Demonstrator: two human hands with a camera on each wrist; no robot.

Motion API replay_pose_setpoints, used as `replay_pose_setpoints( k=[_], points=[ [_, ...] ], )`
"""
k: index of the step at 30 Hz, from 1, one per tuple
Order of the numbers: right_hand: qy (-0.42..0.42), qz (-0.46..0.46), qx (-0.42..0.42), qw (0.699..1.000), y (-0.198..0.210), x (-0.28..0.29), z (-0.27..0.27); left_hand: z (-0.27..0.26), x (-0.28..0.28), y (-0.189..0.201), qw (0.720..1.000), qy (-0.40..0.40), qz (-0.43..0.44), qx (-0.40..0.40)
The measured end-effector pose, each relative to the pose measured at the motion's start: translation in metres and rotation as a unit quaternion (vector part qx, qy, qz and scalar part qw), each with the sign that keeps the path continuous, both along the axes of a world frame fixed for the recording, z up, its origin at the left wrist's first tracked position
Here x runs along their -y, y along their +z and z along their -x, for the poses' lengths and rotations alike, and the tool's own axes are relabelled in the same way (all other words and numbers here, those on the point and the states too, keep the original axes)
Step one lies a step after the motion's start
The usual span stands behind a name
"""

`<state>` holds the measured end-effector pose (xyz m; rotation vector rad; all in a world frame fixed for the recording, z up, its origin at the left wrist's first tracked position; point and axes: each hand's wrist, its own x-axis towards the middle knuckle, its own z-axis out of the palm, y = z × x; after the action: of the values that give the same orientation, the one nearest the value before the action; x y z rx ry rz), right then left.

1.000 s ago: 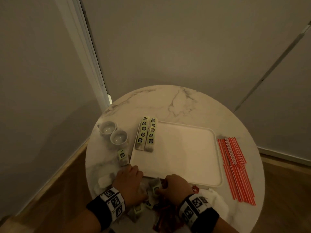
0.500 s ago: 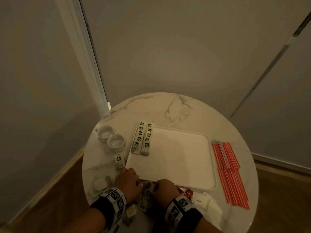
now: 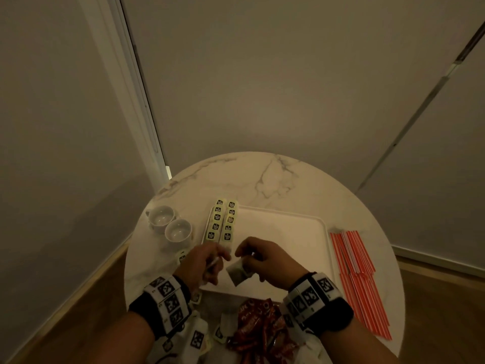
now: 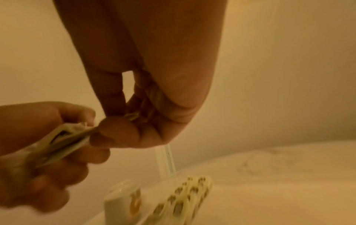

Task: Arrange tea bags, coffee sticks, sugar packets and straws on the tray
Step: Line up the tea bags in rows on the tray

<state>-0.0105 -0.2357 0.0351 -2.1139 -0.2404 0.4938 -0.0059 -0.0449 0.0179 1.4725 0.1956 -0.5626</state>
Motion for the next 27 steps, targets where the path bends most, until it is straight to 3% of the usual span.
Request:
replay_pose_setpoints(
  k=[4,7,10,13,16,20,23,27],
  points=[
    [0.006,0.021,0.053,0.998,0.010,-0.003,-0.020,-0.005,0.016,-0.001,0.983,-0.132,-0.094,0.084],
    [-0.128,-0.055,0.042,0.989,0.003,-0.006,-0.032,-0.017,0.021,-0.009,0.989,-0.061,-0.080,0.111],
    [-0.215,-0.150,-0.053,0.964,-0.010,-0.009,-0.028,-0.020,0.023,-0.014,0.997,0.039,0.012,0.069],
    [-0.206,-0.185,-0.070,0.958,-0.024,-0.018,-0.025,-0.031,0.023,-0.018,0.995,0.070,0.049,0.053],
    [-0.220,-0.192,-0.030,0.956,-0.030,-0.024,-0.030,-0.041,0.021,-0.019,0.995,0.061,0.020,0.072],
    [-0.247,-0.114,0.017,0.962,-0.039,-0.022,-0.045,-0.055,0.018,-0.016,0.986,0.088,-0.038,0.136],
    [-0.238,-0.050,0.058,0.968,-0.045,-0.020,-0.053,-0.069,0.015,-0.021,0.981,0.124,-0.049,0.140],
    [-0.235,-0.114,0.048,0.964,-0.043,-0.021,-0.061,-0.074,0.016,-0.031,0.984,0.144,-0.007,0.103]
  ],
)
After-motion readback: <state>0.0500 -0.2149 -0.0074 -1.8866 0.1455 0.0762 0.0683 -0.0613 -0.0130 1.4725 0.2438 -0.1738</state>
